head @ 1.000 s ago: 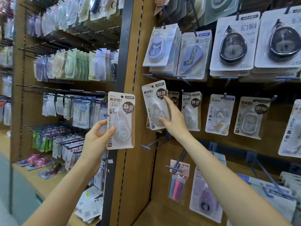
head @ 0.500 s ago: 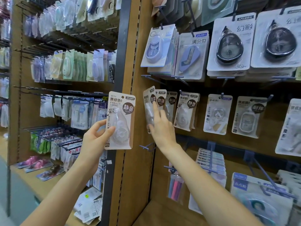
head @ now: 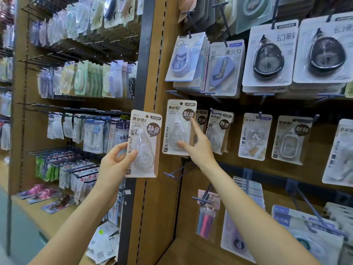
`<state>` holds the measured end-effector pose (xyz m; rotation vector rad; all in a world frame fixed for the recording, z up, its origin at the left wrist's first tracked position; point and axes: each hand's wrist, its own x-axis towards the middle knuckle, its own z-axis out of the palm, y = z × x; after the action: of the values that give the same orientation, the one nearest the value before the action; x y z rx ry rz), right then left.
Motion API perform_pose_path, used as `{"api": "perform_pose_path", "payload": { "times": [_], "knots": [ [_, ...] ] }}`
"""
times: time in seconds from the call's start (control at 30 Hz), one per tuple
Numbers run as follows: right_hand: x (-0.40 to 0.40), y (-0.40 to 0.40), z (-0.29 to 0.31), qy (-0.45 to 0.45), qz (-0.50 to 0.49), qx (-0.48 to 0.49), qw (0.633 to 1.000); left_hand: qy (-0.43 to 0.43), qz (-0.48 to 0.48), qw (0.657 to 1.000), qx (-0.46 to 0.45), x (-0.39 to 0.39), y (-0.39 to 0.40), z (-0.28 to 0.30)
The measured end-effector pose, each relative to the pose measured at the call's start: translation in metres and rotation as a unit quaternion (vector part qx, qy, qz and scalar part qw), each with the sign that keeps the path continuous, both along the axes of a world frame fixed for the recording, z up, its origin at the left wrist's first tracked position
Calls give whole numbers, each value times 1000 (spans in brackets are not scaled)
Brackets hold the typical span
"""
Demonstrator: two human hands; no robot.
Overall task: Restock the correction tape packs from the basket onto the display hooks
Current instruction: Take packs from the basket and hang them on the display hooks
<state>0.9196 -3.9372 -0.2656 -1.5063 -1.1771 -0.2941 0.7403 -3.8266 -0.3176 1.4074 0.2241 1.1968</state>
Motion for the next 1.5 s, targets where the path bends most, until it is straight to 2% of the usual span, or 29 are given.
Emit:
{"api": "perform_pose_path", "payload": {
  "times": [0.1, 0.2, 0.27, 0.43, 0.57, 0.6, 0.67, 0.73, 0.77, 0.8, 0.83, 0.87, 0.9, 0.97, 1.1, 1.23, 1.33, 1.5],
  "knots": [
    [-1, -3, 6, -6, -8, -23, 1000, 2, -6, 1000, 4, 0, -1, 1],
    [-1, -6, 9, -110, -101, -96, 984, 4, -5, 1000, 2, 0, -2, 2],
    [2, -6, 8, -134, -163, -119, 970, 5, -4, 1000, -1, 0, -2, 1],
    [22, 14, 22, -58, -208, -136, 967, 12, -4, 1000, 3, -1, -4, 2],
    [50, 28, 42, 14, -257, -207, 944, 23, 1, 1000, 5, -1, -3, 3],
    [51, 28, 44, 9, -268, -246, 931, 26, 2, 1000, 6, 0, -3, 3],
    [41, 22, 42, -59, -299, -303, 903, 31, 2, 1000, 6, 1, -2, 3],
    [20, 7, 33, -135, -285, -227, 922, 34, -4, 999, 5, 4, -2, 3],
    [7, -2, 26, -124, -225, -179, 950, 34, -9, 999, 4, 7, -3, 4],
    [-6, -10, 19, -64, -125, -150, 979, 32, -14, 999, 1, 11, -4, 5],
    [-19, -16, 13, 22, -1, -150, 989, 29, -21, 999, 0, 15, -7, 6],
    [-28, -20, 7, 102, 101, -157, 977, 28, -28, 999, 0, 20, -10, 8],
    [-31, -21, 1, 141, 154, -162, 964, 27, -37, 999, 2, 25, -14, 10],
    [-29, -18, -4, 120, 157, -155, 968, 26, -45, 999, 15, 34, -18, 13],
    [-21, -7, 0, 78, 100, -68, 990, 59, -55, 995, 55, 43, -19, 12],
    [-15, 1, -1, -63, 18, -49, 997, 131, -71, 983, 104, 50, -20, 8],
    [-14, 0, 4, -74, -25, -23, 997, 137, -79, 982, 99, 58, -21, 13],
    [-6, -1, 16, -104, -66, -48, 991, 152, -86, 979, 106, 72, -25, 23]
  ]
}}
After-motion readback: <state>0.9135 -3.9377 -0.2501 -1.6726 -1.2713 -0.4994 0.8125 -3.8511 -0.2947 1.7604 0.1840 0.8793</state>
